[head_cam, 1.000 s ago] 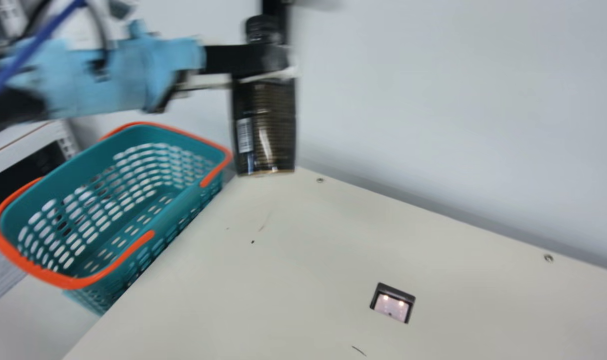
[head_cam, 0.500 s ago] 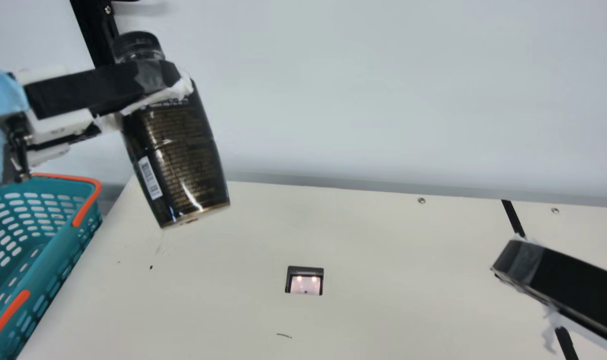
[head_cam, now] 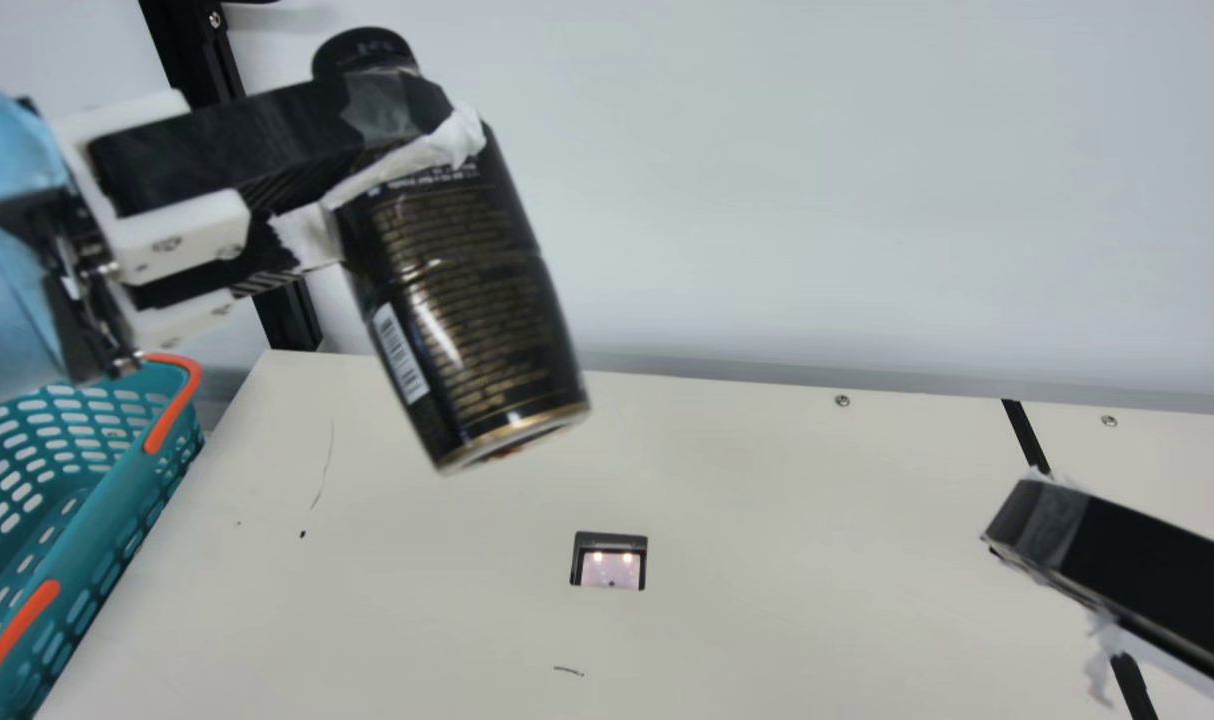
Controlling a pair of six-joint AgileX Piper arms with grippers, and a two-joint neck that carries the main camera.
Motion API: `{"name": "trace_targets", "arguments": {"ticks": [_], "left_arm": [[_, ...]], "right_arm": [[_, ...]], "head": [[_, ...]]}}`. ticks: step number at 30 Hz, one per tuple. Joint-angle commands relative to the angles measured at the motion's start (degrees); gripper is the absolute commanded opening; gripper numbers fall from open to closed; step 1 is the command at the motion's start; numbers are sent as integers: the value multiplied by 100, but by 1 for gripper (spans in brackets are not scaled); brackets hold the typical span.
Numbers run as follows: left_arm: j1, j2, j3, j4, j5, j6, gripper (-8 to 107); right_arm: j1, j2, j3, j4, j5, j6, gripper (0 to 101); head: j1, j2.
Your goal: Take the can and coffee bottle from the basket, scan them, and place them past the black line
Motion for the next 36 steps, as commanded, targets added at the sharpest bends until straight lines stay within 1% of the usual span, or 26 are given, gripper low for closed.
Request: {"name": "trace_targets", "arguments": {"ticks": [1,3,5,6,9,15,16,19,23,27,30,34,35,36], "left_arm": [[-206,37,23,-399,-100,-16,10],[-348,69,27,-637,-205,43,10],[-514,111,-27,-536,-309,329,10],[-395,94,22,-563,-244,85,10],[-512,109,-19,-631,-316,273,10],[-512,109,-20,-632,-325,273,10],[-505,100,-60,-548,-319,159,10],[-546,93,-54,-677,-418,23,10],[-776,75,26,-1068,-805,-239,10],[-1123,40,93,-1573,-1358,-385,10],[-1354,-14,9,-1573,-1808,-722,10],[-1694,-69,-39,-1573,-2329,-848,10],[-1772,-75,-35,-1573,-2416,-845,10],[-1651,-64,-29,-1586,-2171,-866,10]], "right_arm": [[0,0,0,0,0,0,101],[0,0,0,0,0,0,101],[0,0,0,0,0,0,101],[0,0,0,0,0,0,101],[0,0,0,0,0,0,101],[0,0,0,0,0,0,101],[0,0,0,-7,0,0,101],[0,0,0,-1,0,0,101],[0,0,0,-1,0,0,101],[0,0,0,-1,0,0,101],[0,0,0,-1,0,0,101],[0,0,0,-1,0,0,101],[0,0,0,-1,0,0,101],[0,0,0,-1,0,0,101]], "head": [[-68,-44],[-68,-44],[-68,-44],[-68,-44],[-68,-44],[-68,-44],[-68,-44],[-68,-44],[-68,-44],[-68,-44],[-68,-44],[-68,-44],[-68,-44],[-68,-44]]}}
